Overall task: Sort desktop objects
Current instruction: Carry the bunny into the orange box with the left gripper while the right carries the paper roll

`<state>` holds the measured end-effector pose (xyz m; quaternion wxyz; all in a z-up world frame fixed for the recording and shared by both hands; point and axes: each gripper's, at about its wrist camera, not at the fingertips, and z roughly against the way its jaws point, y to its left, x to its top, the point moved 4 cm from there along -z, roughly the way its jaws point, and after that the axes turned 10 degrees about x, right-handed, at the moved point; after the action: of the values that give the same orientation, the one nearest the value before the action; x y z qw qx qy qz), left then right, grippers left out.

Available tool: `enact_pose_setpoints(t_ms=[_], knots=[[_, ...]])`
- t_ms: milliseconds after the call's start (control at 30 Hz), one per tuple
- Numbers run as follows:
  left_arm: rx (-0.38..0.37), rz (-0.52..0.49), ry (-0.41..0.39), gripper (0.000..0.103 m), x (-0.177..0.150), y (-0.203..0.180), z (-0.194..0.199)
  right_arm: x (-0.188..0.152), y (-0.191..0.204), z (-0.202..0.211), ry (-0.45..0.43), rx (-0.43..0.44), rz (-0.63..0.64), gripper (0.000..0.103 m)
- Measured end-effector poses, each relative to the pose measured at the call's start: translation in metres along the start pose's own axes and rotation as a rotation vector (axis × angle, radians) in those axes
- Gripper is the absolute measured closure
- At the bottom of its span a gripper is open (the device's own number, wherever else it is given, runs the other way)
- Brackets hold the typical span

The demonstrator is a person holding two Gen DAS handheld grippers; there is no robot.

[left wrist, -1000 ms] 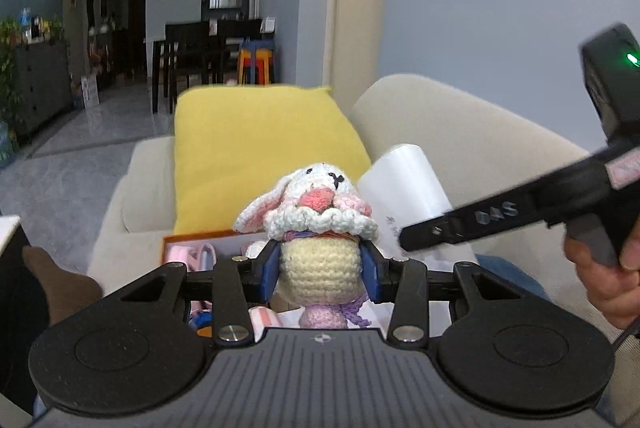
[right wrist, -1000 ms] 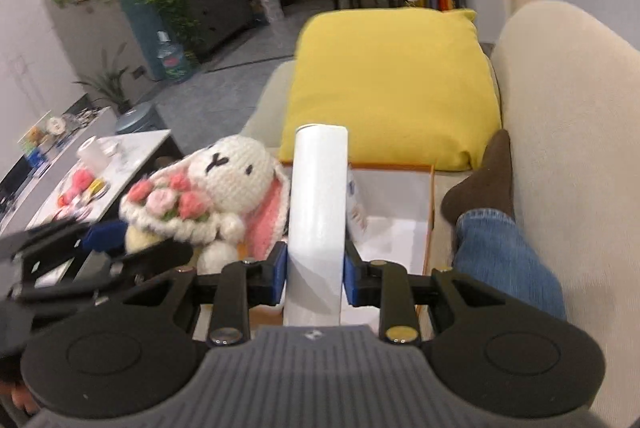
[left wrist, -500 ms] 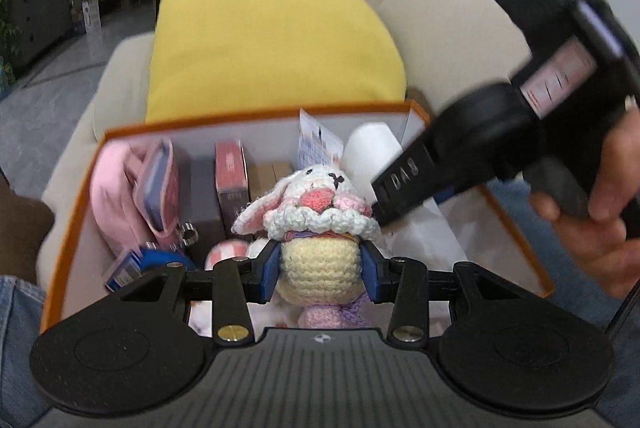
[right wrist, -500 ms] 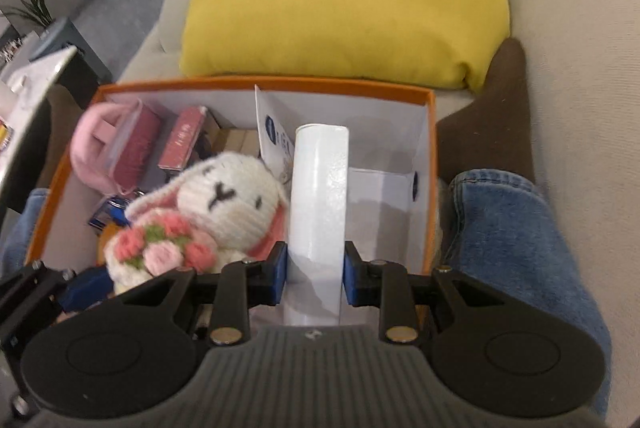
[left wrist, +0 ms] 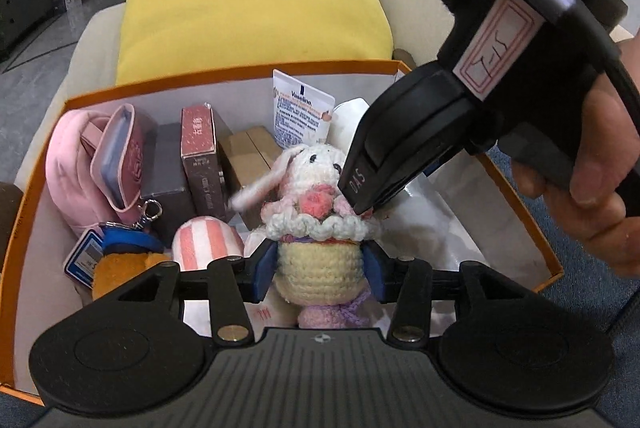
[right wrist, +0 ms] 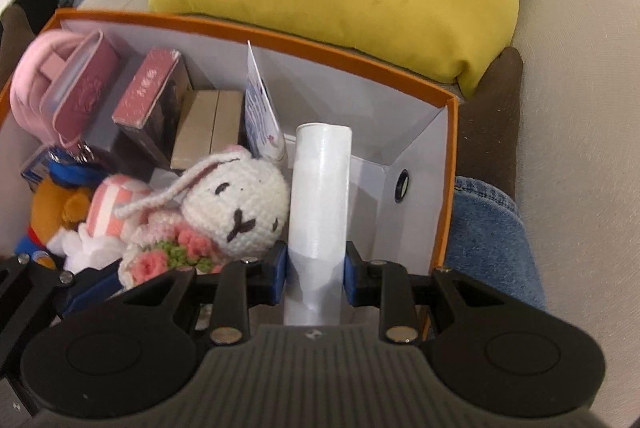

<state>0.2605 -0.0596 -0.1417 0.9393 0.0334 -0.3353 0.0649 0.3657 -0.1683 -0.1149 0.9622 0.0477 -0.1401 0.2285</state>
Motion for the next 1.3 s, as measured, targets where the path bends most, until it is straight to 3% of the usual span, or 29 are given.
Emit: enact_pose_setpoints(t_ms=[233,333,467,700,833,933,1167,1300], knots=[[-0.039,-0.032,0.017,0.046,-0.007,-0.003,0.0,-0.002,0.004,-0.002,0.046,-0.046,0.066,0.07],[-0.05,-0.016,0.026,0.045,-0.008,0.001,0.0,-0.003,0.003,-0.003,0.05,-0.051,0.068,0.076],[-0.055,-0.018,0.01,0.045,-0.011,0.006,0.011,-0.006,0.003,0.0,0.05,-0.044,0.084,0.076],[-0.089,0.018,-0.047,0.045,-0.013,0.027,0.045,-0.003,-0.006,0.027,-0.032,0.085,0.101,0.076],[-0.084,0.043,-0.059,0.058,-0.018,0.04,0.055,0.002,0.002,0.028,-0.052,0.13,0.17,0.087],[-0.075,0.039,-0.053,0.06,-0.016,0.045,0.051,0.004,0.004,0.022,-0.059,0.134,0.182,0.094],[-0.087,0.034,-0.049,0.061,-0.012,0.036,0.042,0.007,0.003,0.001,-0.023,0.095,0.137,0.095],[-0.088,0.045,-0.046,0.061,-0.016,0.036,0.042,0.007,-0.004,-0.007,0.01,0.029,0.12,0.095]])
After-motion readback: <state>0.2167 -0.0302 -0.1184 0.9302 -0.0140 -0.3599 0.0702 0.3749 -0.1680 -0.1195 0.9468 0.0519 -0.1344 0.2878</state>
